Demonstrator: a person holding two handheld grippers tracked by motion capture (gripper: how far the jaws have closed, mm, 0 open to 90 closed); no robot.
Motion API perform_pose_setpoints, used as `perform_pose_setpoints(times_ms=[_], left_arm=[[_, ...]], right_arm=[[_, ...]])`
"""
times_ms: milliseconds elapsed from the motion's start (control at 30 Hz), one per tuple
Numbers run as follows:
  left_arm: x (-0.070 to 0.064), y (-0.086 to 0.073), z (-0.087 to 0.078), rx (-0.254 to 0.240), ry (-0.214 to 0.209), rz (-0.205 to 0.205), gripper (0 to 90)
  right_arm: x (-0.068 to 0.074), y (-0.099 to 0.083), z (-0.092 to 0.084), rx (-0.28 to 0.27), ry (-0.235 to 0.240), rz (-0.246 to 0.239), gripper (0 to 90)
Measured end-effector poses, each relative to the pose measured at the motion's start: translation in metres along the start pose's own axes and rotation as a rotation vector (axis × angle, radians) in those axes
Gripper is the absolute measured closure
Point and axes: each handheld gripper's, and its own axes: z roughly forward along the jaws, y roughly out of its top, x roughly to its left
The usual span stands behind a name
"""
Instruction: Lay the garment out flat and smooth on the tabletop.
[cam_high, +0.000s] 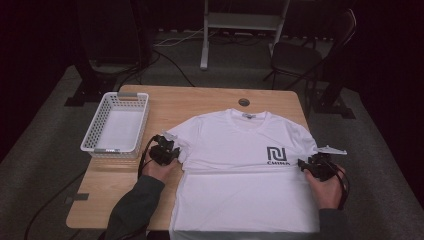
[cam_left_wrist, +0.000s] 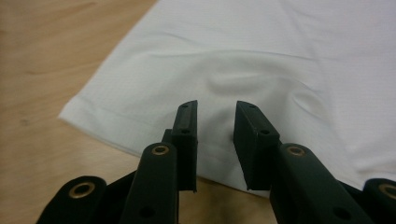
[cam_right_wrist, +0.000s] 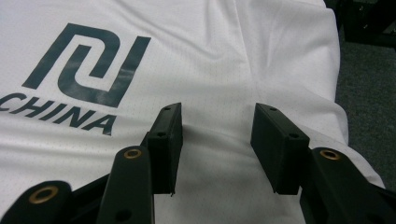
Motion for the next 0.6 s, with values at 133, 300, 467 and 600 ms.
perform_pose_setpoints(times_ms=[133, 300, 467, 600], left_arm=[[0.016, 0.004, 0.005, 0.010, 0.070, -0.015, 68.0], [0.029, 0.000, 0.002, -0.015, 0.073, -0.094, 61.4], [0.031, -0.008, -0.007, -0.042, 0.045, -0.159, 55.2], [0.029, -0.010, -0.005, -0.028, 0.031, -0.168, 50.9]], right_arm=[[-0.001, 0.001, -0.004, 0.022, 0.003, -0.007, 52.9], [-0.010, -0.001, -0.014, -0.010, -0.013, 0.022, 52.7], [-0.021, -0.002, -0.020, -0.023, -0.040, 0.059, 52.1], [-0.032, -0.002, -0.021, -0.035, -0.064, 0.108, 51.6]])
